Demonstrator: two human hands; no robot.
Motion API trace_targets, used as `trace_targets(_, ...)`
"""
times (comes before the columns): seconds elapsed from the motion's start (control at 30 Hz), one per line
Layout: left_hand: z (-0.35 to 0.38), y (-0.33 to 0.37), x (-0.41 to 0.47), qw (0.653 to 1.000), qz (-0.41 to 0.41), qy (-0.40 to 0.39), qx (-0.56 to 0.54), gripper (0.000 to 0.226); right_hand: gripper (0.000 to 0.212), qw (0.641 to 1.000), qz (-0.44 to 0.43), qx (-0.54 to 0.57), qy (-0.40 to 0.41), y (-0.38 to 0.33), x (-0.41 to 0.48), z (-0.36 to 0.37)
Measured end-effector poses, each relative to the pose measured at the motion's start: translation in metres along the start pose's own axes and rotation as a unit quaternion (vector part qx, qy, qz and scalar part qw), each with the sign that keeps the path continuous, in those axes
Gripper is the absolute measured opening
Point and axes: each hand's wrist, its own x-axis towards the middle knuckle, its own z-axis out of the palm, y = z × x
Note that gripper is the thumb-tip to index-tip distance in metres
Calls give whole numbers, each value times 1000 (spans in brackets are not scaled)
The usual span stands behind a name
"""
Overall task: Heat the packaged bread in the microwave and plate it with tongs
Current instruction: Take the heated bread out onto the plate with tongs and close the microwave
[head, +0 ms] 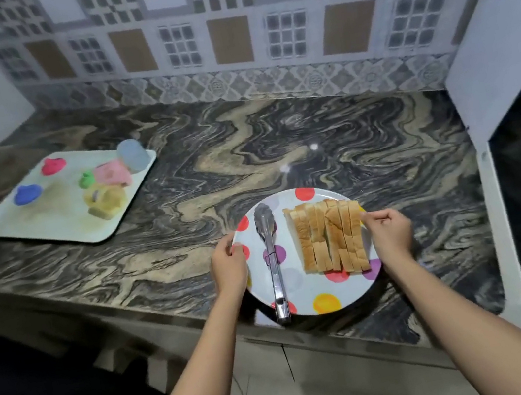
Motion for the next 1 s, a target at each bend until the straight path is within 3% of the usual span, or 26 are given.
trace_targets(0.37,33,2,10,994,41,-47,84,28,17,997,4,-71,24,10,11,-28)
trace_targets(0.6,35,5,4,991,34,-58,113,41,16,992,-4,-129,3,12,5,-37)
trace_targets(1.0,20,1,-33,985,64,-100,127,55,37,984,-49,-169,-17,17,-18,-45)
